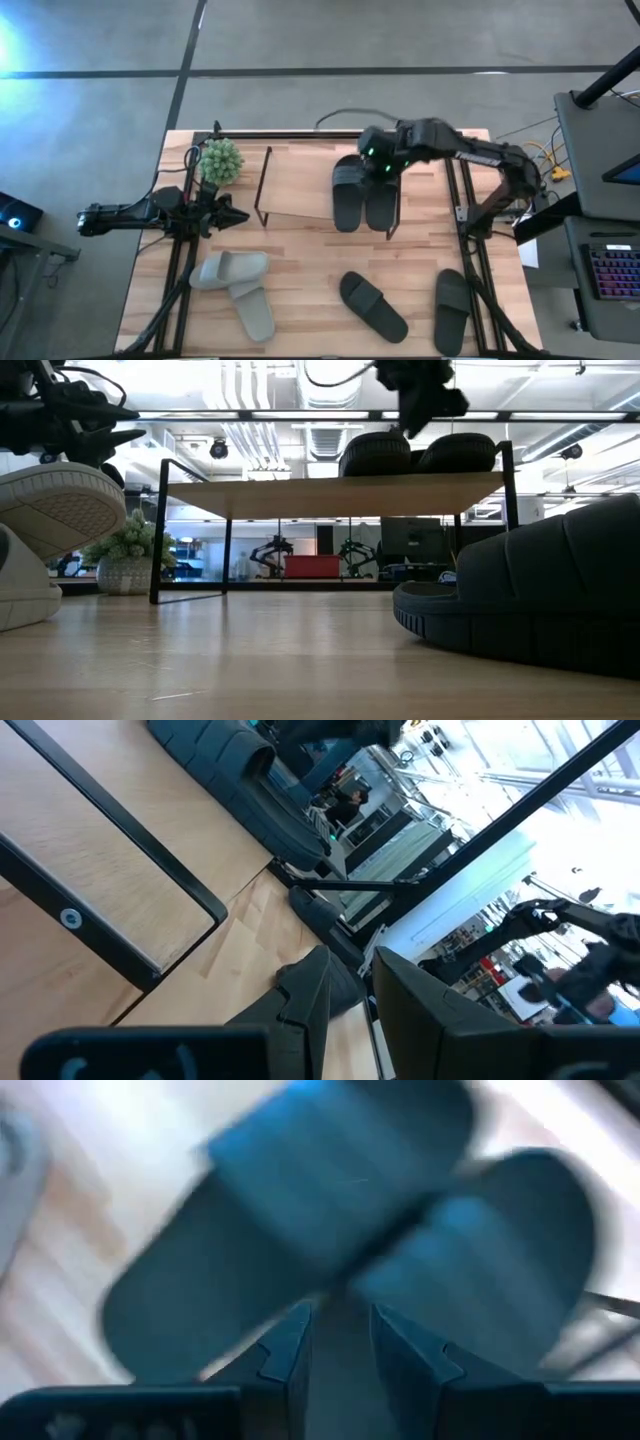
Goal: Pick and place slides into the shelf
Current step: Adjust the black slippers on the shelf
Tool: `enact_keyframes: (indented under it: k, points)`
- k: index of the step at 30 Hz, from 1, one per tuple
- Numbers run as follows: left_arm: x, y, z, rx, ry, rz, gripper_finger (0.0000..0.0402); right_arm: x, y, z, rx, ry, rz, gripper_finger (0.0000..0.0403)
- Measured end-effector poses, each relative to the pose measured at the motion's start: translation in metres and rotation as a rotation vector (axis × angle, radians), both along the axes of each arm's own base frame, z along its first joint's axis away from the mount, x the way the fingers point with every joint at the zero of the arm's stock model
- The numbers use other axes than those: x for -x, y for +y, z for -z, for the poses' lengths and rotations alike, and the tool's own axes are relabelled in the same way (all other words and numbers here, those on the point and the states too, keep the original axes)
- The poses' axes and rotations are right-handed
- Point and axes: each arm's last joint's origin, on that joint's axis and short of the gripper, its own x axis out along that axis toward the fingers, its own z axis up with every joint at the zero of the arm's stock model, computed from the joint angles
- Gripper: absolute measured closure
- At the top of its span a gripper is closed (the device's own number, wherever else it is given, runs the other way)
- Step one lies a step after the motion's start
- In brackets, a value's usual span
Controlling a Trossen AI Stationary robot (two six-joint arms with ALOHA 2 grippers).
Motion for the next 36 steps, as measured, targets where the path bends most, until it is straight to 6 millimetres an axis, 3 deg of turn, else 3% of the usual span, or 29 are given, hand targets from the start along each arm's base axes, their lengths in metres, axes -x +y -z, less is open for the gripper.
enact_keyframes:
  k: [6, 10, 15, 21, 25, 28, 36]
  points:
    - [0.0, 0.0, 0.0, 0.0, 0.0, 0.001, 0.0336, -0.029, 0.012, 0.02, 0.022, 0.044, -0.112, 0.0315]
    - [0.0, 0.0, 0.0, 0.0, 0.0, 0.001, 0.0336, -0.046, 0.017, 0.022, 0.037, 0.033, -0.163, 0.0321]
    - [0.0, 0.0, 0.0, 0.0, 0.0, 0.001, 0.0336, -0.063, 0.019, 0.01, 0.043, -0.015, -0.195, 0.0326]
    - [0.0, 0.0, 0.0, 0.0, 0.001, 0.002, 0.0336, -0.055, 0.017, -0.005, 0.164, 0.093, -0.114, 0.0326]
    - [0.0, 0.0, 0.0, 0.001, 0.002, 0.005, 0.0336, -0.061, 0.018, -0.021, 0.176, -0.034, -0.166, 0.0321]
    - [0.0, 0.0, 0.0, 0.0, -0.002, 0.005, 0.0336, -0.072, 0.022, -0.029, 0.09, -0.158, -0.236, 0.0319]
    - [0.0, 0.0, 0.0, 0.0, 0.0, 0.005, 0.0336, -0.117, 0.031, 0.01, -0.004, -0.119, -0.492, 0.0336]
